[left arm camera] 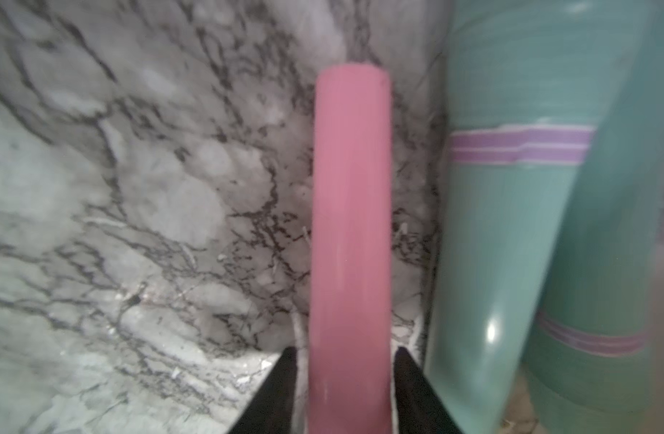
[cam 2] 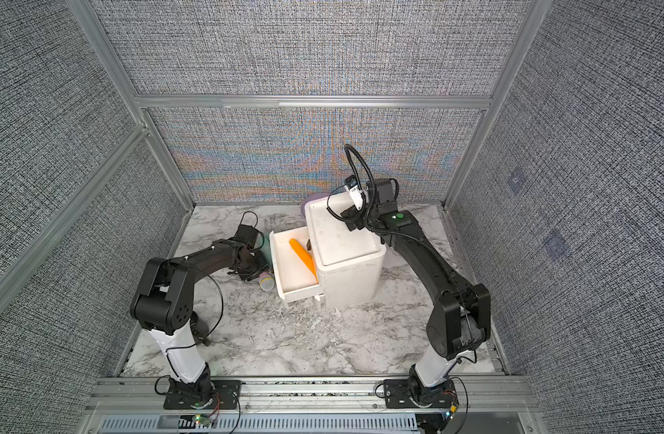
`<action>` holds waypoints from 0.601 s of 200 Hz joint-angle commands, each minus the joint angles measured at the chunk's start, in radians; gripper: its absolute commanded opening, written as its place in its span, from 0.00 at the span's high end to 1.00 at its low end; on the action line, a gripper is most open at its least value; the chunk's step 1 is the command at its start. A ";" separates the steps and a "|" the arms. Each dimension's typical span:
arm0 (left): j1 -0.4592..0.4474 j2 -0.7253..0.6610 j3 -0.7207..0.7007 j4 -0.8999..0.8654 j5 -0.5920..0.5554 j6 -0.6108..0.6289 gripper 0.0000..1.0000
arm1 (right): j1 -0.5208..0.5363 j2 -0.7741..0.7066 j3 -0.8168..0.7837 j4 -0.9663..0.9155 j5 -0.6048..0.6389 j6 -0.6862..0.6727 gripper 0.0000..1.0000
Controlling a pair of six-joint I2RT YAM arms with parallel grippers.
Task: Take the microphone out of the drawer
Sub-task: Place the microphone at the center of the board.
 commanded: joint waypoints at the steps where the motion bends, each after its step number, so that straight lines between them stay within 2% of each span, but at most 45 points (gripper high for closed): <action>1: 0.000 0.002 -0.007 -0.042 0.000 -0.002 0.00 | 0.000 0.036 -0.028 -0.271 0.006 0.016 0.02; 86: 0.001 -0.036 -0.013 -0.061 -0.008 0.000 0.00 | -0.001 0.034 -0.029 -0.272 0.006 0.013 0.02; 120: 0.001 -0.093 0.002 -0.113 -0.047 0.013 0.00 | -0.002 0.034 -0.027 -0.272 0.006 0.014 0.02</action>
